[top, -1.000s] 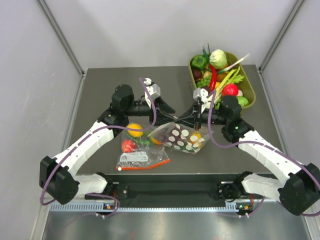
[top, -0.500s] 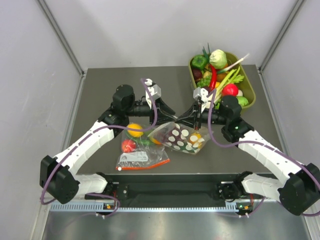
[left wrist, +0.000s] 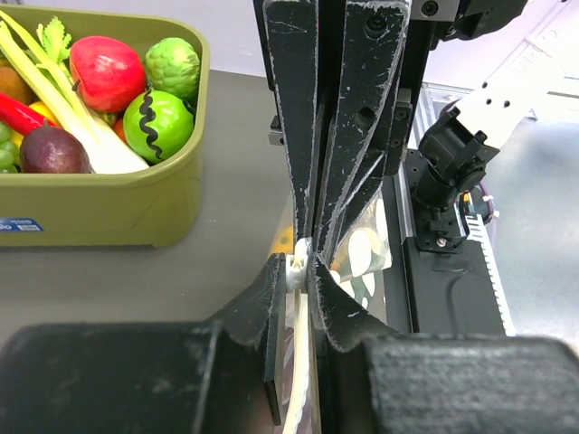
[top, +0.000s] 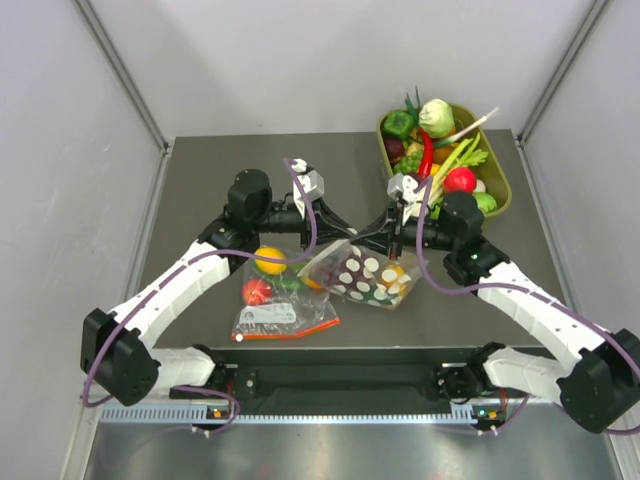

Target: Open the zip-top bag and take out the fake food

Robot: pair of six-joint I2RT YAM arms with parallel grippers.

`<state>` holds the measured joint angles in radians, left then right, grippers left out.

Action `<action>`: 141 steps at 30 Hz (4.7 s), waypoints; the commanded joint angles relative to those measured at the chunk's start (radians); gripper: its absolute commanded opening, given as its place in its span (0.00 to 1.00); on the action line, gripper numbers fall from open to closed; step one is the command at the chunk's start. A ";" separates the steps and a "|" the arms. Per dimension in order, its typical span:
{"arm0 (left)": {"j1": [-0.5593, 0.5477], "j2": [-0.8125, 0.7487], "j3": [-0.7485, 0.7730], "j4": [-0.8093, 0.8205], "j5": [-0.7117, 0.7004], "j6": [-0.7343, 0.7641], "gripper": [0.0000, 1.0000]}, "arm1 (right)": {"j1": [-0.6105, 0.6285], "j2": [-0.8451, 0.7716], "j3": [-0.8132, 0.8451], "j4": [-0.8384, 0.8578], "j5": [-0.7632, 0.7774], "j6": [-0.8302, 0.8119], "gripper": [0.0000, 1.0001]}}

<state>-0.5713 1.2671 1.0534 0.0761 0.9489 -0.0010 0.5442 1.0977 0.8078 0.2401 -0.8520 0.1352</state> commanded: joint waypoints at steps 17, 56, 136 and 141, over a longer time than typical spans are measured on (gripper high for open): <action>-0.002 0.000 -0.018 -0.039 -0.015 0.021 0.02 | 0.000 -0.125 0.054 0.107 0.243 -0.008 0.00; -0.004 -0.118 -0.182 -0.073 -0.298 0.002 0.00 | -0.119 0.278 0.376 0.491 0.283 0.277 0.00; -0.071 -0.284 -0.466 -0.039 -0.607 -0.206 0.00 | 0.293 0.498 0.327 -0.168 0.585 -0.010 0.70; -0.073 -0.275 -0.467 -0.045 -0.613 -0.205 0.00 | 0.296 0.514 0.353 -0.176 0.555 -0.006 0.70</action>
<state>-0.6388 1.0039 0.5900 0.0135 0.3458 -0.2104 0.8223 1.5986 1.0969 0.0216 -0.2573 0.1200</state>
